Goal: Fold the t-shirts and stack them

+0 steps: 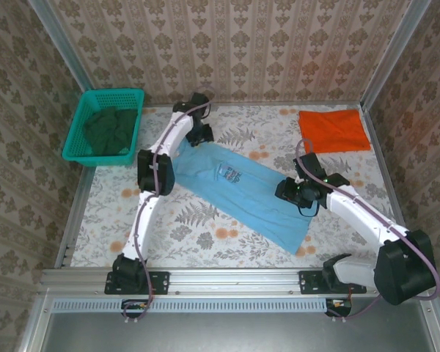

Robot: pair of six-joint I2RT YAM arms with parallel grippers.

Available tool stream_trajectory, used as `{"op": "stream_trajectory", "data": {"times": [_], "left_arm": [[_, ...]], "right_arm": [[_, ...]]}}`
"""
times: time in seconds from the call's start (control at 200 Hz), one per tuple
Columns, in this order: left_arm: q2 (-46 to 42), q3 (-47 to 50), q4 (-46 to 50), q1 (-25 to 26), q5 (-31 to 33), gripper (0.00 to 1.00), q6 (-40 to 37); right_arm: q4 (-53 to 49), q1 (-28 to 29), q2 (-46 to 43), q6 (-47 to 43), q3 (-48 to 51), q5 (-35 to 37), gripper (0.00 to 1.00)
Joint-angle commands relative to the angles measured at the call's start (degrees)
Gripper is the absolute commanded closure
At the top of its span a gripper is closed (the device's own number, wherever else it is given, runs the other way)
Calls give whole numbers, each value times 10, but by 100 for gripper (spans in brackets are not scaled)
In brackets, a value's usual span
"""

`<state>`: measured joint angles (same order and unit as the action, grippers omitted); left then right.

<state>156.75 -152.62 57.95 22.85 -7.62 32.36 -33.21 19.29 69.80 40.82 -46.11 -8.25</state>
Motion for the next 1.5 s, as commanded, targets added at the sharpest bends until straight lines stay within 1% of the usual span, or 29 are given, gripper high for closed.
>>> {"op": "stream_trajectory", "data": {"times": [0.0,0.05,0.115,0.2,0.22,0.29,0.385,0.495,0.51,0.58,0.63,0.685,0.795,0.815,0.865,1.015,1.11,1.2,1.335,1.415,1.495], "left_arm": [[27,28,-152,6,-92,53,4],[27,40,-231,12,-121,52,20],[45,16,-297,22,-145,50,46],[80,-42,-352,29,-172,47,86],[85,-51,-364,50,-178,47,93],[86,-59,-393,67,-178,43,100],[72,-56,-400,82,-178,37,91],[37,-36,-376,79,-181,30,80],[30,-34,-369,78,-182,29,77],[-7,-20,-337,69,-183,20,61],[-43,-4,-306,62,-172,13,42],[-89,28,-278,54,-146,9,21],[-188,137,-252,37,-89,7,-2],[-209,156,-247,19,-80,7,-2],[-248,201,-228,1,-61,7,0],[-357,341,-182,-48,-23,7,9],[-424,438,-169,-71,-2,7,7],[-485,530,-174,-91,17,7,12],[-543,624,-170,-114,41,7,24],[-558,649,-159,-122,41,7,27],[-566,662,-146,-124,45,7,28]], "right_arm": [[-15,16,-12,-8,5,-14,54],[-9,26,-8,-20,4,-17,55],[-7,32,0,-27,2,-20,55],[-8,40,12,-32,-4,-25,55],[-7,44,15,-35,-6,-25,55],[2,60,27,-41,-12,-27,55],[21,85,55,-34,-16,-34,55],[59,122,95,-22,-30,-37,55],[64,128,115,-21,-33,-37,55],[80,149,157,-16,-51,-40,56],[87,157,188,-13,-64,-40,57],[91,162,216,-5,-77,-37,57],[107,166,261,9,-97,-31,58],[107,166,269,12,-101,-31,58],[105,166,290,18,-113,-34,58],[103,168,346,38,-142,-43,59],[103,173,383,60,-168,-65,59],[103,191,414,67,-208,-76,59],[81,216,471,82,-299,-82,59],[68,226,508,104,-359,-84,59],[67,235,544,144,-416,-89,58]]}}
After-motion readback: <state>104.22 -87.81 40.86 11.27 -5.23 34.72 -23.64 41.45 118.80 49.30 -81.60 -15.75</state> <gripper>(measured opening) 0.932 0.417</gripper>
